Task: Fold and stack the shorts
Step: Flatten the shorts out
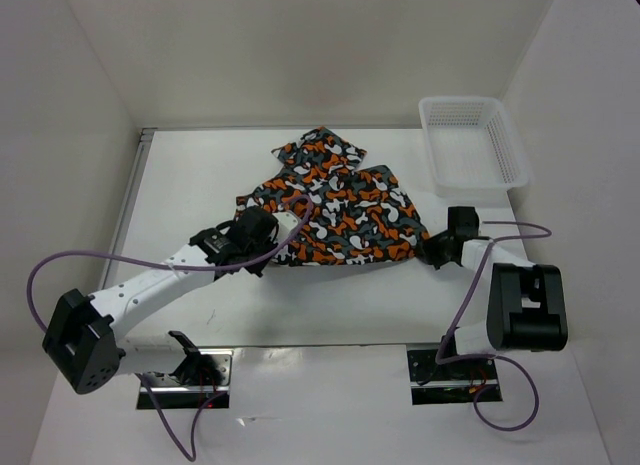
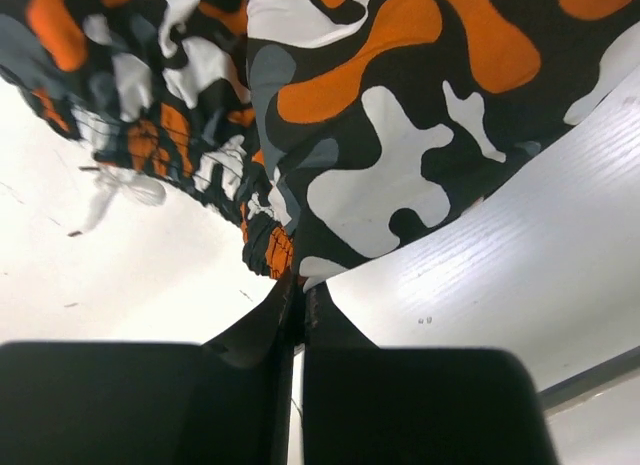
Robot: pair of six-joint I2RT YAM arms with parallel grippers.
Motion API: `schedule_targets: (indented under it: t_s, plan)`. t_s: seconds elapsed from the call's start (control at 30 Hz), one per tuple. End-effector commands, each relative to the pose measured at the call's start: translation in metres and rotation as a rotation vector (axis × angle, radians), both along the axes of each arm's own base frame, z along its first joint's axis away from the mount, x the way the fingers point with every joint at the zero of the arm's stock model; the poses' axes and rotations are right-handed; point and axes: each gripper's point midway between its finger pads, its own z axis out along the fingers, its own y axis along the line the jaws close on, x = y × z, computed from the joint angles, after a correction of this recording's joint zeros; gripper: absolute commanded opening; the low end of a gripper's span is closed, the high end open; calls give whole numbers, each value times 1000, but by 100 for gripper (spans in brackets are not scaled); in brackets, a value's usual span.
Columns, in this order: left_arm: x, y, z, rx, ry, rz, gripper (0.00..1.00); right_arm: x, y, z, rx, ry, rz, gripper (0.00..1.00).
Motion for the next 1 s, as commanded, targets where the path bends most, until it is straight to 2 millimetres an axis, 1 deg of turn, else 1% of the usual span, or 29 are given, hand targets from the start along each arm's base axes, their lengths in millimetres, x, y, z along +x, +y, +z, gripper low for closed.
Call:
schedule_targets:
  t_s: [0.0, 0.03, 0.07, 0.1, 0.13, 0.17, 0.27, 0.33, 0.37, 0.4, 0.43, 0.47, 0.5, 0.53, 0.57, 0.63, 0.67, 0.7, 0.77, 0.8, 0.83, 0.87, 0.9, 0.93, 0.97]
  plan:
    - [6, -4, 20, -38, -37, 2, 0, 22, -2, 13, -25, -67, 6, 12]
    - [5, -6, 20, -45, -30, -5, 0, 20, -2, 12, -24, -58, 7, 20]
    - [5, -6, 20, -45, -30, -5, 0, 17, 1, 11, -18, -45, 7, 30]
    - [5, -6, 20, -45, -30, -5, 0, 12, 3, 10, -7, -35, 13, 48]
    - [3, -5, 17, -40, -23, -5, 0, 9, 4, 8, 5, -17, -5, 55]
    - [3, -4, 19, -45, -30, -5, 0, 4, 13, 7, 14, -4, 11, 61]
    - [4, -3, 26, -53, -56, 2, 0, -1, 19, 5, -10, 13, -1, 63]
    - [4, -2, 29, -59, -63, 2, 0, 3, 18, 6, -14, 12, -13, 63]
    - [4, 1, 28, -53, -56, 11, 0, 1, 18, 0, -14, 33, -13, 63]
    - [4, 1, 30, -59, -63, 11, 0, 9, 18, 5, -14, 20, -13, 60]
    - [4, 1, 30, -59, -63, 11, 0, 11, 20, 4, -6, 17, -9, 53]
    - [6, -1, 35, -66, -73, 11, 0, 15, 20, 8, -6, 5, -8, 45]
    - [4, 1, 34, -61, -66, 11, 0, 18, 23, 8, -5, 0, 1, 38]
    - [4, 1, 34, -61, -65, 11, 0, 18, 23, 5, -6, 9, 1, 32]
    - [6, -1, 37, -66, -73, 11, 0, 18, 21, 5, -14, 9, -4, 18]
    - [6, -1, 37, -66, -73, 11, 0, 18, 21, 5, -14, 9, -4, 10]
    - [7, 2, 37, -66, -73, 20, 0, 16, 21, 4, -14, 18, -4, 5]
    - [9, 1, 40, -72, -80, 20, 0, 17, 21, 8, -13, 3, -4, 3]
    - [9, 0, 38, -66, -73, 20, 0, 9, 21, 6, -14, 13, -4, 2]
    - [11, -1, 42, -73, -81, 20, 0, 11, 21, 12, -18, -10, 4, 2]
    - [11, -1, 42, -73, -81, 20, 0, 8, 21, 11, -26, -11, 17, 6]
    - [14, 0, 42, -70, -79, 29, 0, 3, 19, 10, -39, 5, 20, 12]
    - [14, 0, 42, -70, -79, 29, 0, 0, 16, 11, -51, 11, 13, 31]
    - [14, 0, 42, -70, -79, 29, 0, 0, 16, 18, -50, -4, 13, 44]
    - [15, 0, 39, -65, -72, 29, 0, -5, 14, 19, -62, 6, 6, 56]
